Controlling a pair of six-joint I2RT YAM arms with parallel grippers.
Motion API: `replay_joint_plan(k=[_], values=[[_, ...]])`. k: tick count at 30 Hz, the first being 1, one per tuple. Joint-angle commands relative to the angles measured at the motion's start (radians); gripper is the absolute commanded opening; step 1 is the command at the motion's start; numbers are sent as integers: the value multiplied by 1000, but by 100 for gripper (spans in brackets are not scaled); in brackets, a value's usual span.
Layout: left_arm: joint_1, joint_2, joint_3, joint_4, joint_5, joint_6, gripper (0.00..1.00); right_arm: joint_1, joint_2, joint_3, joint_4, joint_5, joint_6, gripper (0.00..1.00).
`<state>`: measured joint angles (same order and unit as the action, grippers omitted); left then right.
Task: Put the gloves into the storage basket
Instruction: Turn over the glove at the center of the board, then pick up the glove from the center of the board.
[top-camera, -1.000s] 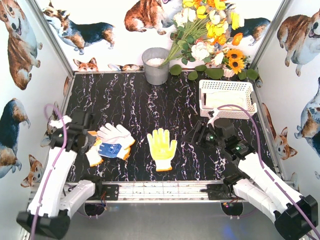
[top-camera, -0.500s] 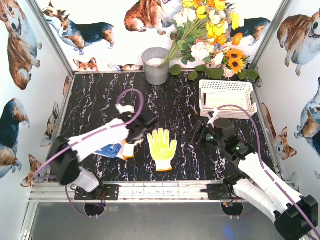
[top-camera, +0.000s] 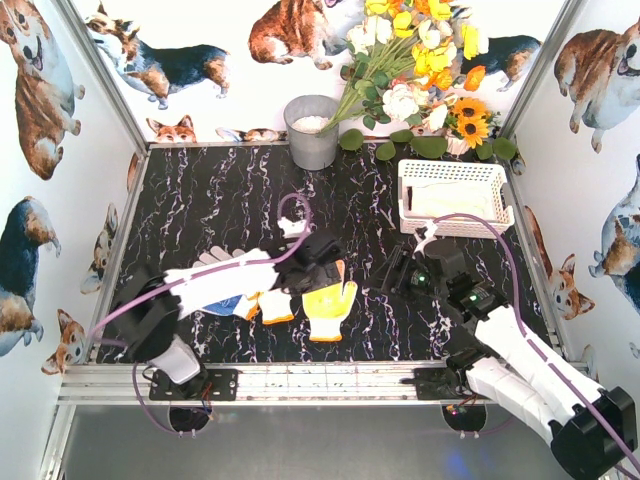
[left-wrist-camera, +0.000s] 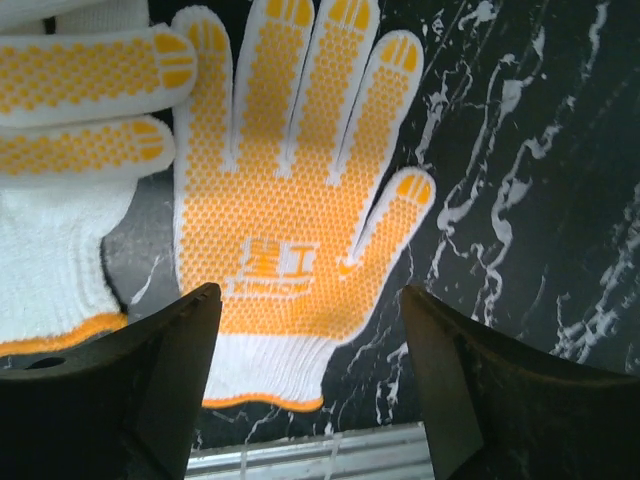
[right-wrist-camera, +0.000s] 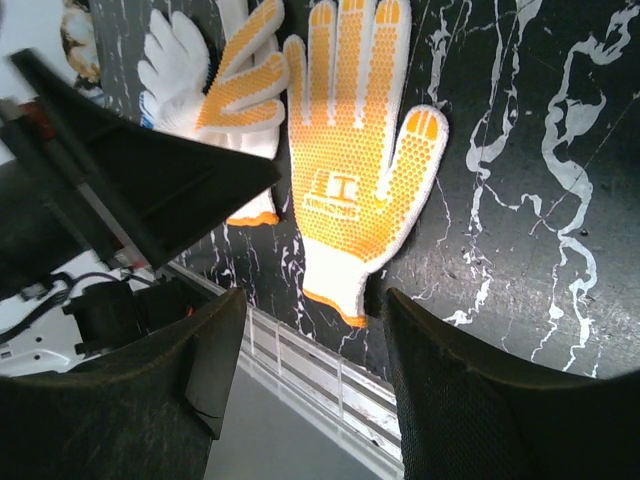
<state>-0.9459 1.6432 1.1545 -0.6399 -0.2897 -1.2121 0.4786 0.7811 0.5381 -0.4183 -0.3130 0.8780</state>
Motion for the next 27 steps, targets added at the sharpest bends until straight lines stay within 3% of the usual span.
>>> replay_joint_plan(k=[1, 3, 12, 16, 20, 27], values=[[30, -168, -100, 130, 39, 58, 72, 42, 28, 17, 24, 52, 10, 59], [59, -225, -147, 92, 12, 106, 73, 73, 62, 32, 30, 75, 11, 59], [183, -487, -420, 59, 123, 284, 70, 172, 233, 92, 101, 83, 24, 58], [225, -619, -563, 97, 177, 248, 61, 192, 282, 100, 124, 79, 27, 57], [228, -685, -672, 169, 213, 172, 58, 196, 320, 124, 128, 78, 23, 57], [233, -703, -731, 194, 165, 132, 49, 198, 378, 170, 128, 75, 12, 57]])
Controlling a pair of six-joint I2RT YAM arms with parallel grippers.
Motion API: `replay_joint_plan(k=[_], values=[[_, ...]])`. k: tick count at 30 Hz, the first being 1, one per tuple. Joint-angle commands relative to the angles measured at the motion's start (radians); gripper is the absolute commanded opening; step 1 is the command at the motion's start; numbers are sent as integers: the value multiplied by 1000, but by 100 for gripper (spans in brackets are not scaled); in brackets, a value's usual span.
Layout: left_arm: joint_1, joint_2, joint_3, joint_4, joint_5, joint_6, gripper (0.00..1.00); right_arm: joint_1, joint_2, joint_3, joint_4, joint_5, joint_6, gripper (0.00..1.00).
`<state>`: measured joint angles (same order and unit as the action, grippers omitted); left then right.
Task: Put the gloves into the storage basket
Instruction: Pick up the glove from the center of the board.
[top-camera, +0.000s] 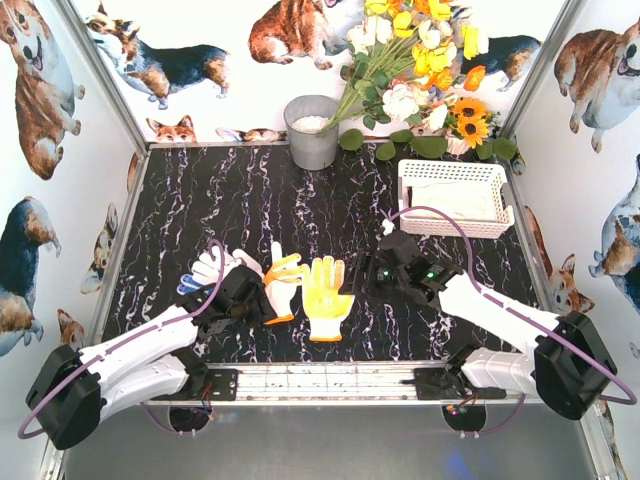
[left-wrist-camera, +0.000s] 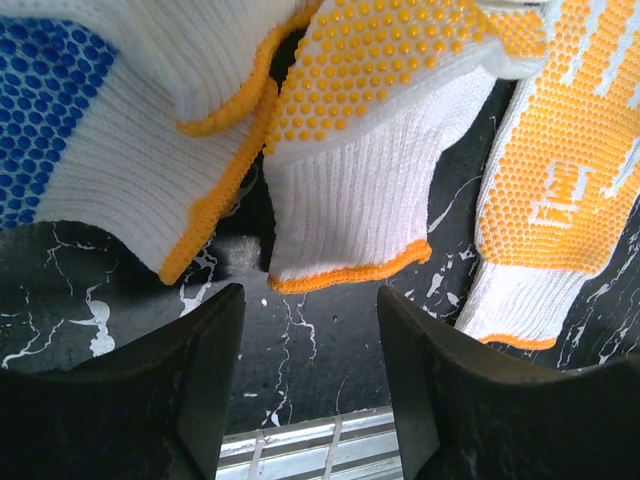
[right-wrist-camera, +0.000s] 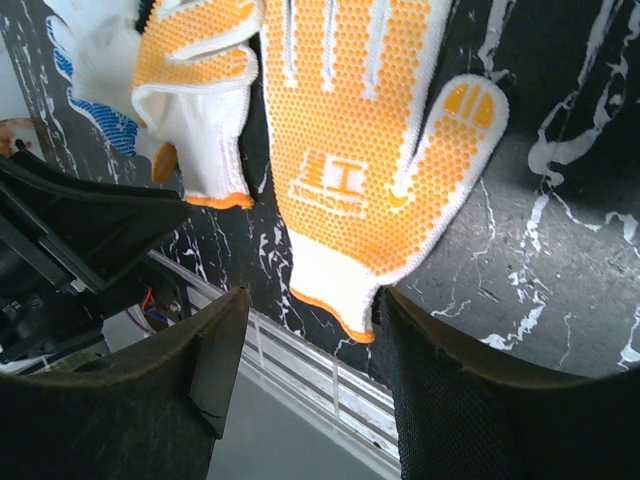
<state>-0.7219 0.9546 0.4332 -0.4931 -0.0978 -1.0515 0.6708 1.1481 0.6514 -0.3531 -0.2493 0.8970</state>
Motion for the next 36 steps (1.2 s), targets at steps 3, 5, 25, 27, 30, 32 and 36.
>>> replay_joint_plan(k=[3, 5, 25, 27, 30, 32, 36], values=[[20, -7, -30, 62, -32, -27, 43, 6, 22, 57, 68, 9, -6, 57], [26, 0, -45, 86, -21, -26, 40, 5, 26, 53, 72, 6, -3, 57], [57, 106, 31, 148, 17, 86, 0, 22, 39, 62, 85, 3, 11, 56], [64, 83, 74, 125, 17, 125, 0, 24, 36, 60, 101, -7, 22, 56], [90, 66, 126, 108, 69, 178, 0, 28, 45, 60, 136, -25, 39, 56], [102, 68, 157, 81, 92, 199, 0, 32, 61, 61, 161, -36, 50, 56], [121, 70, 194, 59, 137, 216, 0, 64, 107, 63, 245, -63, 89, 56]])
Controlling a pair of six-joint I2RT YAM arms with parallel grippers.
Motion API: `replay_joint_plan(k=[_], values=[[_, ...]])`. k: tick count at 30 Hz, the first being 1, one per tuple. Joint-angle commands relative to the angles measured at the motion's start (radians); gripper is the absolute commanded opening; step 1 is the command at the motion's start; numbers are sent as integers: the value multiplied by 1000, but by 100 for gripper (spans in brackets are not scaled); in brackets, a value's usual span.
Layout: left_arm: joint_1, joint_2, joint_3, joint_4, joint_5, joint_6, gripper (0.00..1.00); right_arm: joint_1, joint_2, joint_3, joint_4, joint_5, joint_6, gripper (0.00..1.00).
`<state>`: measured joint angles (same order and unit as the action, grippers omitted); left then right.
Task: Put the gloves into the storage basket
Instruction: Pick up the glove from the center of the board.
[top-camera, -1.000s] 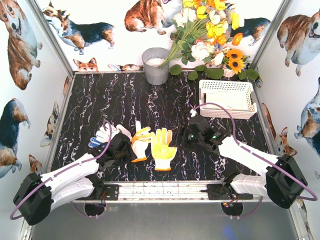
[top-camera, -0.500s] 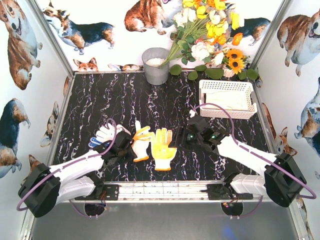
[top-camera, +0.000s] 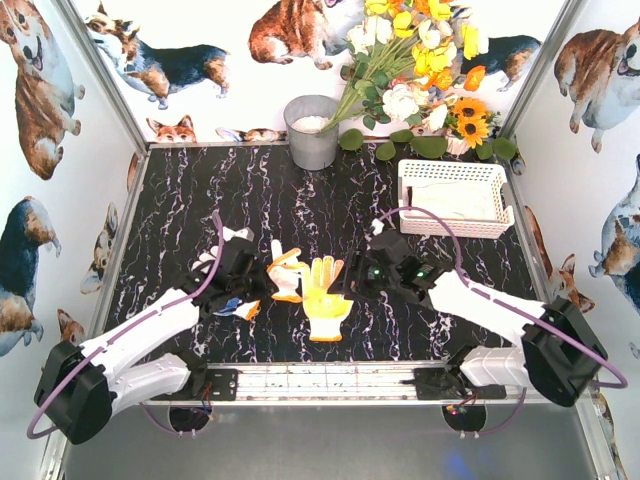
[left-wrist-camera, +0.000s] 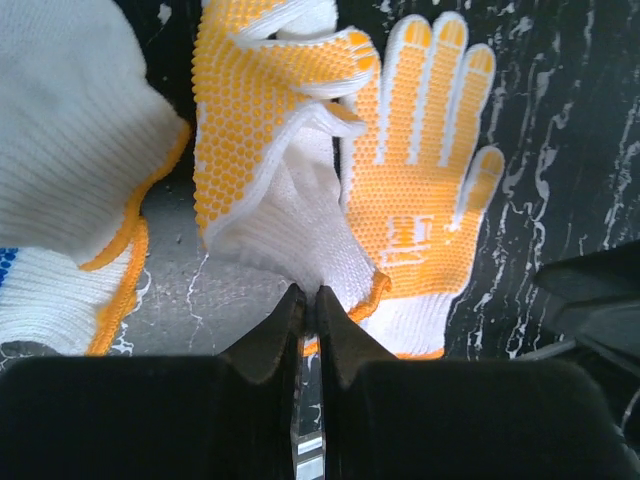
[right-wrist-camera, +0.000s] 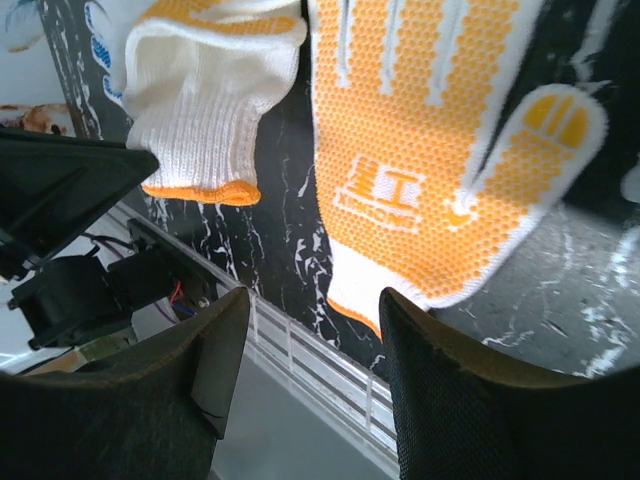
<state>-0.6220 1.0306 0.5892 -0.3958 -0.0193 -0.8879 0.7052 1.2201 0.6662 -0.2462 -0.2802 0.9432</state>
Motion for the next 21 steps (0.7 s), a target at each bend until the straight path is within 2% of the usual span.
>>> replay_joint_plan(k=[1, 10, 14, 21], values=[[27, -7, 45, -36, 80, 52, 0, 38, 50, 47, 167, -42, 58, 56], [66, -40, 98, -26, 159, 39, 0, 59, 136, -21, 478, -82, 272, 58], [74, -48, 91, -8, 187, 20, 0, 59, 154, -78, 637, -52, 388, 58], [82, -68, 90, 14, 212, -1, 0, 62, 161, -103, 701, 10, 472, 59]])
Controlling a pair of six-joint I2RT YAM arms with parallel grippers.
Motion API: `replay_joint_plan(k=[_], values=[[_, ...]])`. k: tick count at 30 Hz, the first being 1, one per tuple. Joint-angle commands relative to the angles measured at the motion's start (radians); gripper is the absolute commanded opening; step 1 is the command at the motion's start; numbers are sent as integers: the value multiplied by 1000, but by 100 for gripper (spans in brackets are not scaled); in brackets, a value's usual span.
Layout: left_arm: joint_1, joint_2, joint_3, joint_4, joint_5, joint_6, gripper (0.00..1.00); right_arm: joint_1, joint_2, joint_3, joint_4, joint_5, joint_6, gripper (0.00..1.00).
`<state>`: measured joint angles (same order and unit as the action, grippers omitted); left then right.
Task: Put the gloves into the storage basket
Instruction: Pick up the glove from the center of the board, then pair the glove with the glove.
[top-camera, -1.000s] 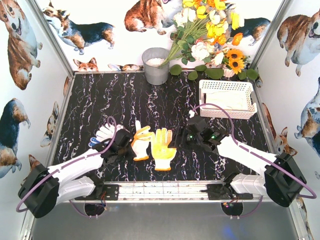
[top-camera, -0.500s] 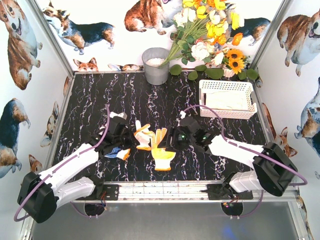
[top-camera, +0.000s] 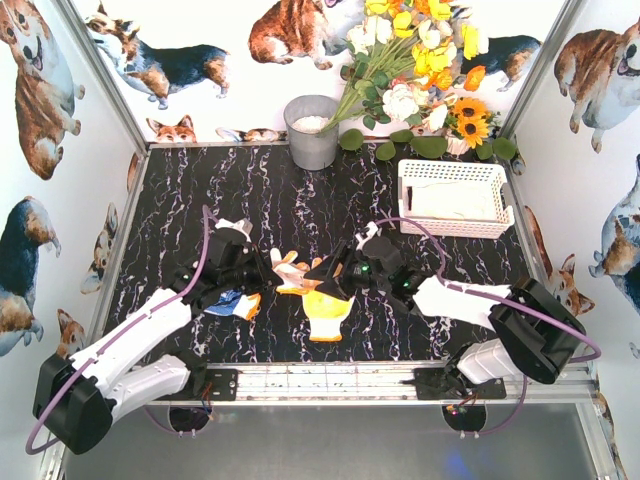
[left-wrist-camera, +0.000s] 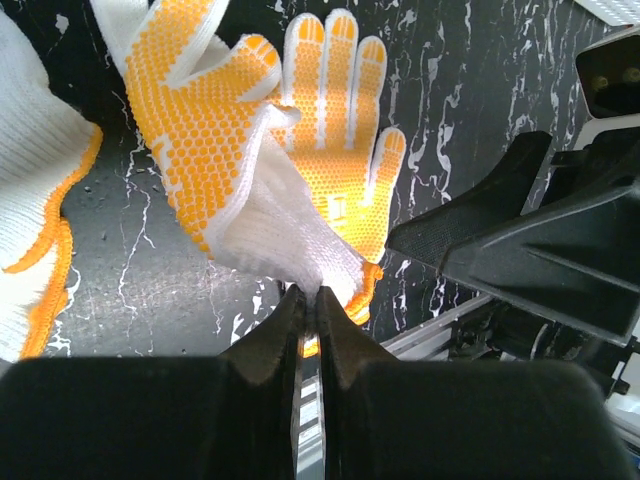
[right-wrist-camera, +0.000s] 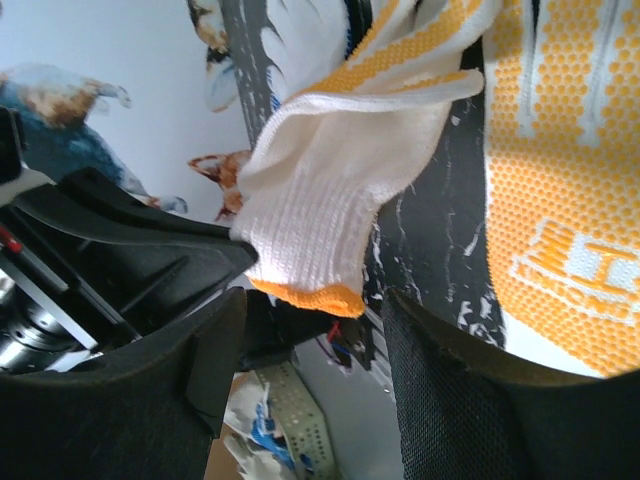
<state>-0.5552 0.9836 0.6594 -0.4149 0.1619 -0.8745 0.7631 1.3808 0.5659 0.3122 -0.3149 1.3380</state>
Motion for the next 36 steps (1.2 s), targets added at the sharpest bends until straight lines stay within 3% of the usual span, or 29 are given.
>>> replay_joint_plan(k=[1, 12, 28, 36], values=[[16, -22, 20, 34, 33, -15, 0, 5, 4, -3, 148, 47, 85, 59], [24, -19, 22, 51, 41, -20, 0, 46, 12, -64, 137, 162, 221, 57], [29, -23, 11, 70, 51, -25, 0, 92, 113, -1, 231, 134, 282, 51], [31, -40, -7, 86, 56, -33, 0, 109, 142, 0, 306, 160, 311, 41]])
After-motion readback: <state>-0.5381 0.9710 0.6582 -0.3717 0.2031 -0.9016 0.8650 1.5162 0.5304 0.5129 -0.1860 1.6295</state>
